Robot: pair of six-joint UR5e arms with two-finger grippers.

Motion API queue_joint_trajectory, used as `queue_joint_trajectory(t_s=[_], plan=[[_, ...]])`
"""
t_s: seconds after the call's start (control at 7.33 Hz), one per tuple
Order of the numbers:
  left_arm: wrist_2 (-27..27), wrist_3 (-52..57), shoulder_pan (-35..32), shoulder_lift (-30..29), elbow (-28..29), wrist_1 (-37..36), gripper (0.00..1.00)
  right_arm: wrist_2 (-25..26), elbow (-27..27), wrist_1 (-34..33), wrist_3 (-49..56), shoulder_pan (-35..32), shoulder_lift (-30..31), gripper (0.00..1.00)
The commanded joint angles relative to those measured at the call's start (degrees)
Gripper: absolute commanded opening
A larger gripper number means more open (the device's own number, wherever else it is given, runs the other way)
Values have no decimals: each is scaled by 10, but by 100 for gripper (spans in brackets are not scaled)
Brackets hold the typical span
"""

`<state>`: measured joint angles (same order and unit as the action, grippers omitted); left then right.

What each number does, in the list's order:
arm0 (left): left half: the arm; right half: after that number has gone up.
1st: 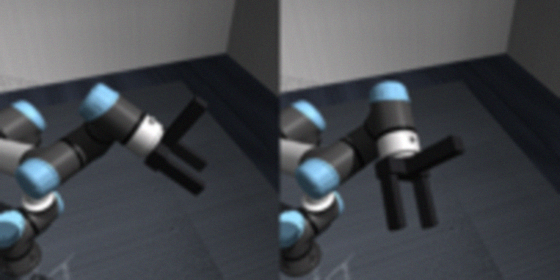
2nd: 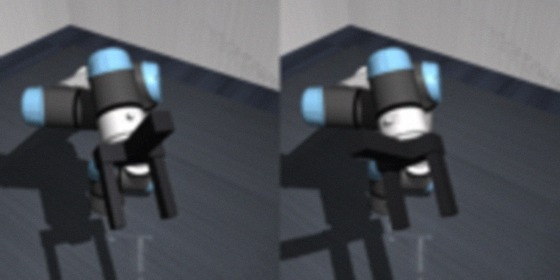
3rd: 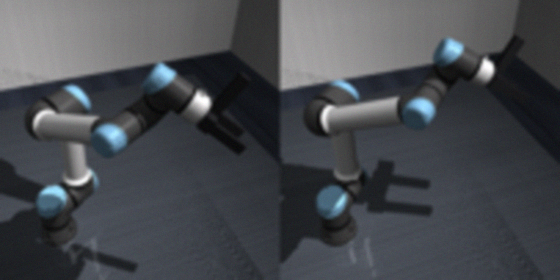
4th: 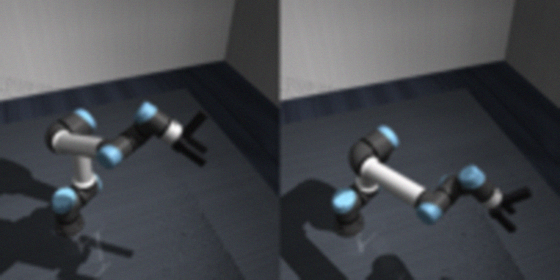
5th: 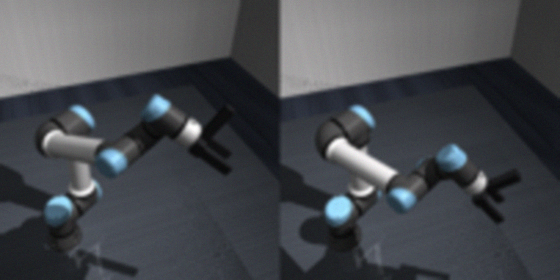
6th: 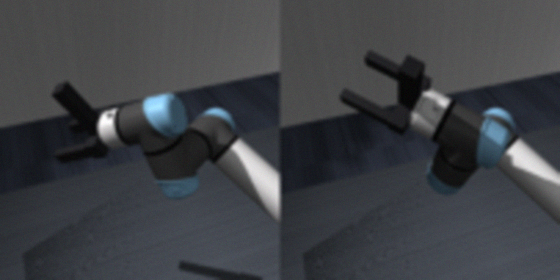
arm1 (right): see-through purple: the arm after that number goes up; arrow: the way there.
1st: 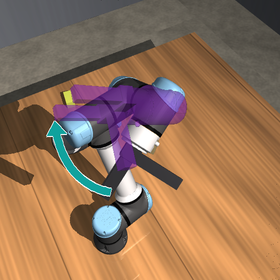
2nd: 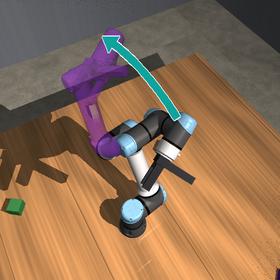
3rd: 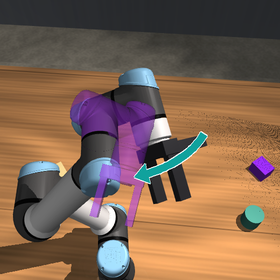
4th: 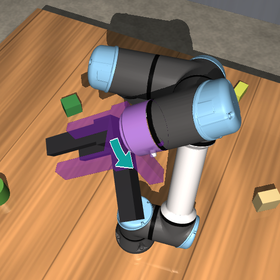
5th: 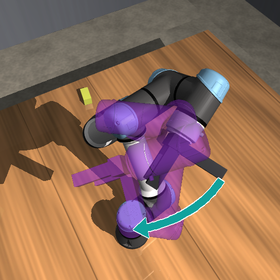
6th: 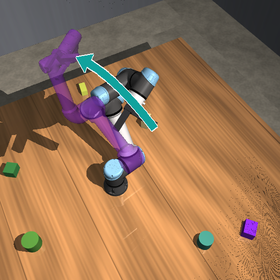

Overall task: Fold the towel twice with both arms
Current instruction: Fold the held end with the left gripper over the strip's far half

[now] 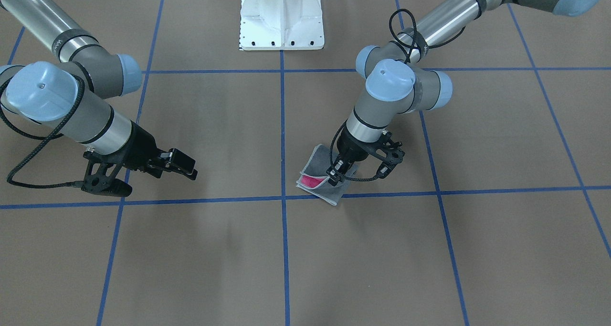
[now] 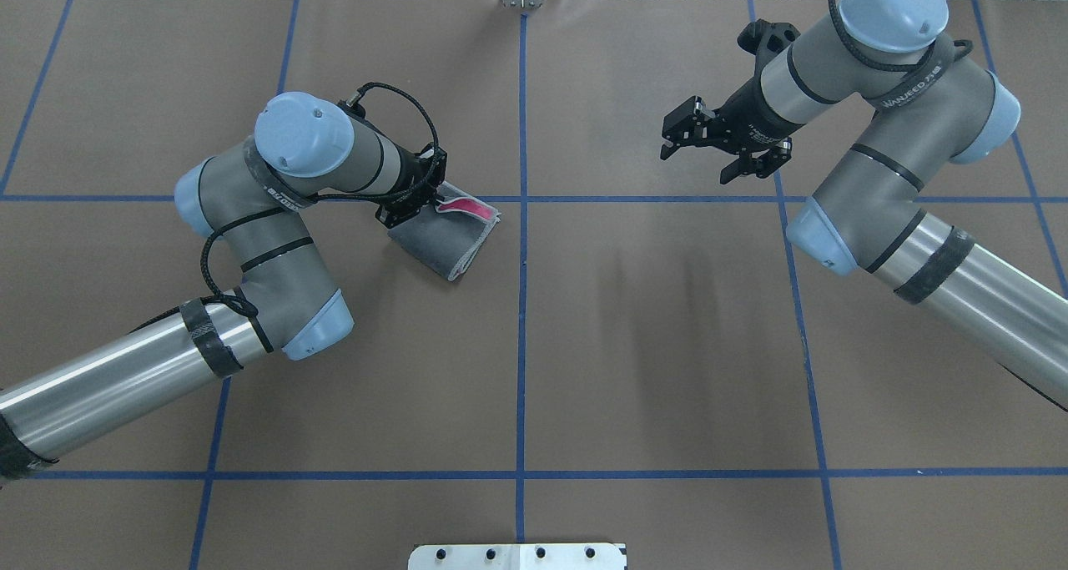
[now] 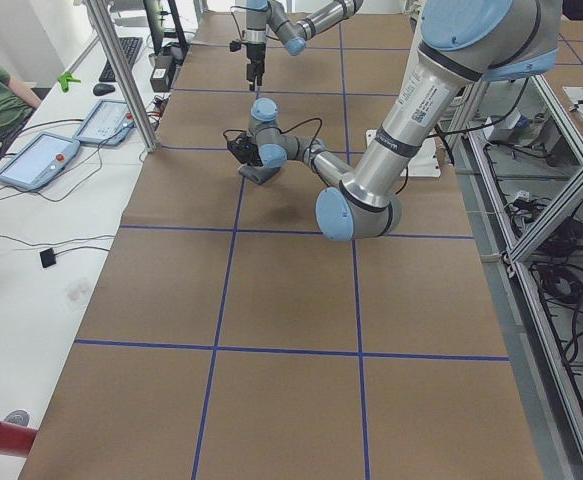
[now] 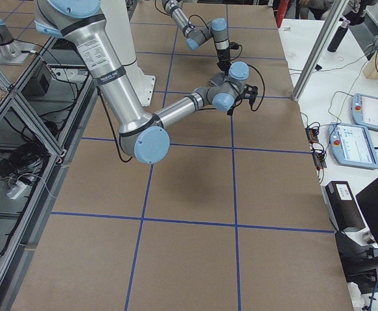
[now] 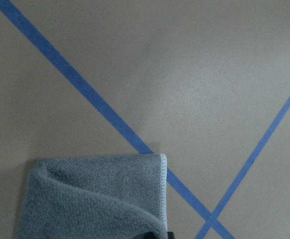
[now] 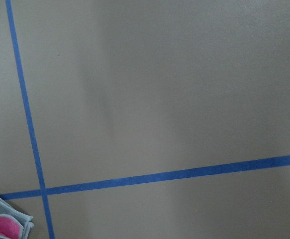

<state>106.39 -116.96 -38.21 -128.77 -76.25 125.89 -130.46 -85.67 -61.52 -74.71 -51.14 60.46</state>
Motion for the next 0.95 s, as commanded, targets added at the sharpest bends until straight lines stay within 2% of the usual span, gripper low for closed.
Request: queue_joint_trajectory(t_s=[0.0, 0.14, 0.27, 0.82], plan=[[0, -1, -12, -1, 12, 6, 0, 6, 2, 0, 0, 4, 1, 100], [0, -1, -19, -1, 12, 7, 52, 7, 2, 0, 0, 5, 1, 100], [0, -2, -21, -2, 12, 23, 100, 7, 2, 0, 0, 5, 4, 100], [1, 0, -32, -6, 23, 27, 100, 7, 3, 0, 0, 5, 4, 100]])
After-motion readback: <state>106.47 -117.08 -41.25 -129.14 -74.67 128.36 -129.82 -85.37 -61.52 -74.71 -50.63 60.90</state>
